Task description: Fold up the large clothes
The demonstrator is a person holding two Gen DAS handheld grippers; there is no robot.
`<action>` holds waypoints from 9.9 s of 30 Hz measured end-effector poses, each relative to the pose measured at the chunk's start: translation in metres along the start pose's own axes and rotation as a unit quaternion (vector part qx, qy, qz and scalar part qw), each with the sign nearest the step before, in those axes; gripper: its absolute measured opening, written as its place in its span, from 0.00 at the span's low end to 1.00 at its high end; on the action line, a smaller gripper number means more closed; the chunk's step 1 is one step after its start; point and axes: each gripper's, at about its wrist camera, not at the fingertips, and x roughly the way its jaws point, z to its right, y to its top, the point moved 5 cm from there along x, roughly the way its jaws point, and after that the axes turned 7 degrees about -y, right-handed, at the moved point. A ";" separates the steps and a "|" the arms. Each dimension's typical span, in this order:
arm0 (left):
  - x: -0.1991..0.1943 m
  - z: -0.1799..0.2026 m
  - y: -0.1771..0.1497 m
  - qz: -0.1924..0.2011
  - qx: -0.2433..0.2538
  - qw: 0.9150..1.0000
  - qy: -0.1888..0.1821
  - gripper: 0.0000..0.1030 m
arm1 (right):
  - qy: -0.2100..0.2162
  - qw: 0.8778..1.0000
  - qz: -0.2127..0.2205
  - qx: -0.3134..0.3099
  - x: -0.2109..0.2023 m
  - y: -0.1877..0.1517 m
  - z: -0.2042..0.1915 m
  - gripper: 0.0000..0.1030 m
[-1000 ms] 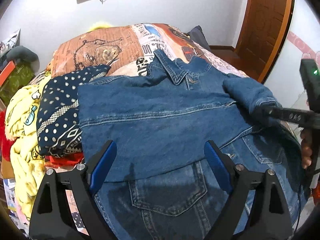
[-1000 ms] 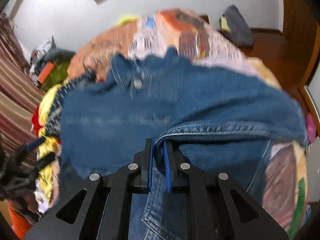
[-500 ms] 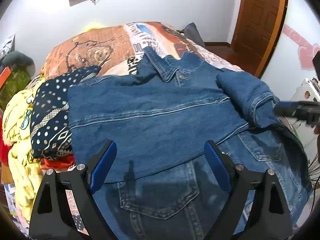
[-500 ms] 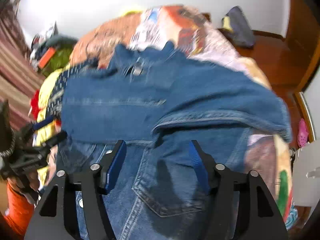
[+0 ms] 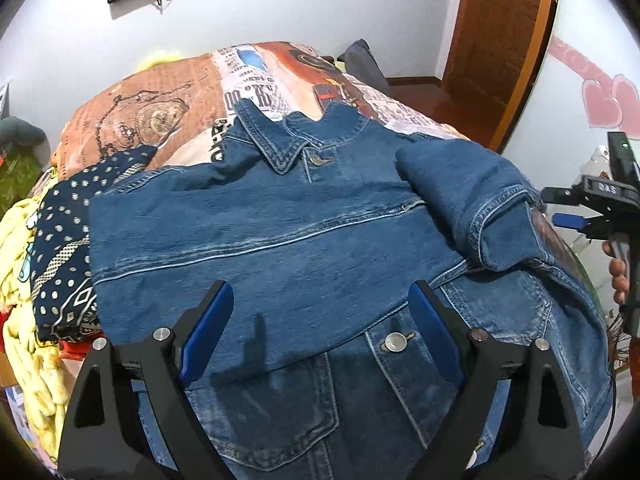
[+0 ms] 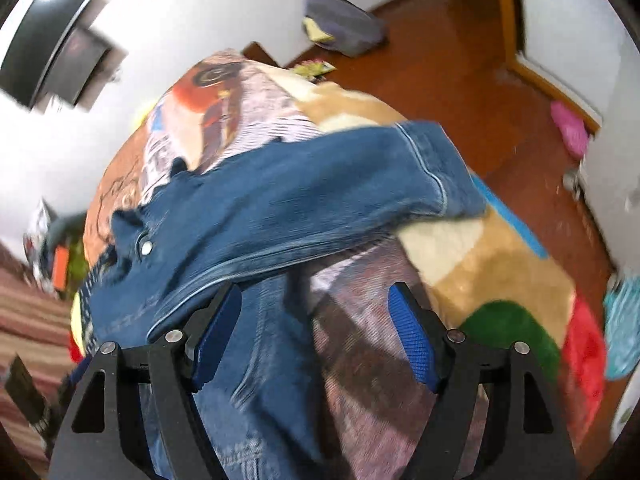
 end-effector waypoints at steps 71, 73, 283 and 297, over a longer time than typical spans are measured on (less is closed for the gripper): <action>-0.075 -0.117 -0.044 0.047 -0.103 0.992 0.055 0.87 | 0.070 0.908 -0.086 -0.403 0.032 -0.137 -0.274 0.45; -0.068 -0.111 -0.037 0.040 -0.090 0.994 0.057 0.87 | 0.061 0.910 -0.064 -0.404 0.020 -0.125 -0.264 0.46; -0.091 -0.166 -0.172 -0.065 -0.230 0.971 -0.019 0.82 | -0.094 0.923 0.020 -0.373 -0.043 -0.080 -0.096 0.80; -0.040 -0.139 -0.201 -0.111 -0.286 0.945 -0.110 0.82 | -0.027 0.962 -0.066 -0.264 -0.015 -0.100 -0.042 0.80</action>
